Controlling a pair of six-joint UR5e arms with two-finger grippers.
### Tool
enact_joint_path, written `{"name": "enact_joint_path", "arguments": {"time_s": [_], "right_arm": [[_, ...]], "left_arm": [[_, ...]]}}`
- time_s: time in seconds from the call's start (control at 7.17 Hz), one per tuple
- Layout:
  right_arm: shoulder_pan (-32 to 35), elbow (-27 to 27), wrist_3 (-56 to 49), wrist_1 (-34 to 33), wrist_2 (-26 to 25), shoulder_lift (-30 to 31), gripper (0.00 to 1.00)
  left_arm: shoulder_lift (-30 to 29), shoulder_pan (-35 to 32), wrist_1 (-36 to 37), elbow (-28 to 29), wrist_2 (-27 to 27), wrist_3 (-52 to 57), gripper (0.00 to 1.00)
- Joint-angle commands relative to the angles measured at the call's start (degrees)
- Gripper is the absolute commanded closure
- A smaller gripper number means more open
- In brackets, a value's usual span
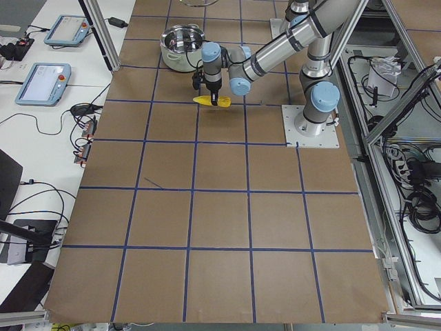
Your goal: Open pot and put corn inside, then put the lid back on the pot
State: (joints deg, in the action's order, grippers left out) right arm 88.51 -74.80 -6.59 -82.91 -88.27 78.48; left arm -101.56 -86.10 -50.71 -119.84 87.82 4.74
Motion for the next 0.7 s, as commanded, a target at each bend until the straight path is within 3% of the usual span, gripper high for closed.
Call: {"name": "enact_joint_path", "arguments": {"time_s": [0.0,0.14,0.56], "right_arm": [[0.0,0.0,-0.3,-0.1,0.1,-0.1,0.67],[0.0,0.0,-0.2,-0.1,0.1,0.0,0.67],[0.0,0.0,-0.2,-0.1,0.2,0.0,0.67]], "left_arm": [[1.3,-0.4,-5.7,6.2,-1.0,-4.5,0.78],[1.2,-0.5,-9.3,10.2,-4.2,-8.0,0.79],[-1.4,-6.9,-18.1,24.7,-4.9,-18.3,0.80]]}}
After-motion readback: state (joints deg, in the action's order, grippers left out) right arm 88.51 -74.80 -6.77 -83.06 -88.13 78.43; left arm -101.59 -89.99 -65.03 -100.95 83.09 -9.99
